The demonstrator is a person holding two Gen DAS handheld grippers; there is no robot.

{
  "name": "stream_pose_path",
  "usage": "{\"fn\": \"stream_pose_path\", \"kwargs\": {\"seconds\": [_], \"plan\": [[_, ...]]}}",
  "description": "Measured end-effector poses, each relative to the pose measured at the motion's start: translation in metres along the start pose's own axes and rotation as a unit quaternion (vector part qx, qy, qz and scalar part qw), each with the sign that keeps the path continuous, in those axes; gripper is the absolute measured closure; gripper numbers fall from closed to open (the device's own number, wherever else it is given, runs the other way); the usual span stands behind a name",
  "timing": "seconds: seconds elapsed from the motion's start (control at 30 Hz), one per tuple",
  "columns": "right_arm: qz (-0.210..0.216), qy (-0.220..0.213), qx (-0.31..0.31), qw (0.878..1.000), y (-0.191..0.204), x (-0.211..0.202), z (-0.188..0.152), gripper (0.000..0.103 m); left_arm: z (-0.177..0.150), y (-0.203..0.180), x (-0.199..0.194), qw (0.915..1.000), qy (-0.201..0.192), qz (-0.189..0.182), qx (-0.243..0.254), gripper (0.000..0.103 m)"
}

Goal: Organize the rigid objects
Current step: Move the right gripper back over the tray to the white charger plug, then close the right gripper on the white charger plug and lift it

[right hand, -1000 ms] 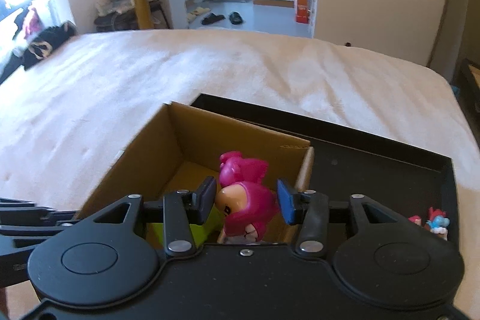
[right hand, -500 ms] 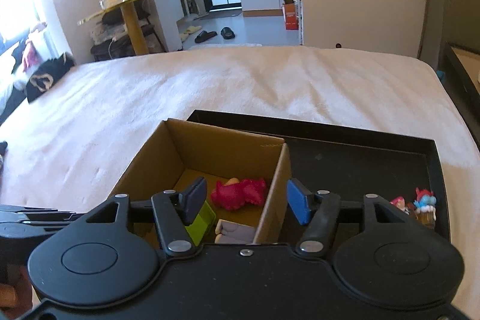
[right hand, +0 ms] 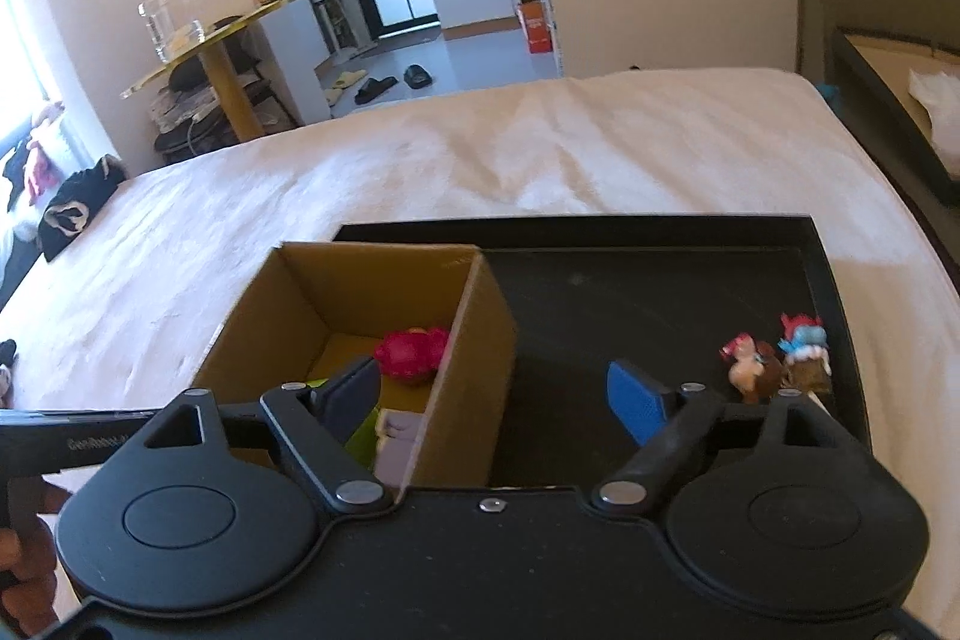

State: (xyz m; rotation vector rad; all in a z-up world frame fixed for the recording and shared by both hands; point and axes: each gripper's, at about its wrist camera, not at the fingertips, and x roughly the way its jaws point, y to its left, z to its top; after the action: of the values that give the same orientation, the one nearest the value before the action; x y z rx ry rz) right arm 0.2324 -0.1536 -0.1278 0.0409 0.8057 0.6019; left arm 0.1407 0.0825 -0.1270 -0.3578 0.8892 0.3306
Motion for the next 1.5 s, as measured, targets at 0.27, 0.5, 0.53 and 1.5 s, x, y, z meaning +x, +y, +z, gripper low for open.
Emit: {"fn": "stream_pose_path", "kwargs": {"seconds": [0.27,0.5,0.53,1.5], "plan": [[-0.007,-0.006,0.034,0.999,-0.028,-0.003,-0.008,0.02,0.004,-0.014,-0.003,0.9997,-0.008,0.019,0.015,0.042],[-0.023,-0.012,0.066,0.997,-0.061,-0.007,-0.022,0.021,0.007,-0.026,-0.001,0.9991,-0.007,0.034,0.025,0.036],[-0.024,-0.014,0.071,0.997,-0.066,-0.007,-0.024,0.021,0.007,-0.028,0.0,0.9989,-0.007,0.037,0.027,0.036],[-0.051,0.017,0.025,0.998,-0.147,0.044,-0.032,0.039,0.013,-0.068,0.012,0.9958,0.002,0.071,0.056,0.033]]}}
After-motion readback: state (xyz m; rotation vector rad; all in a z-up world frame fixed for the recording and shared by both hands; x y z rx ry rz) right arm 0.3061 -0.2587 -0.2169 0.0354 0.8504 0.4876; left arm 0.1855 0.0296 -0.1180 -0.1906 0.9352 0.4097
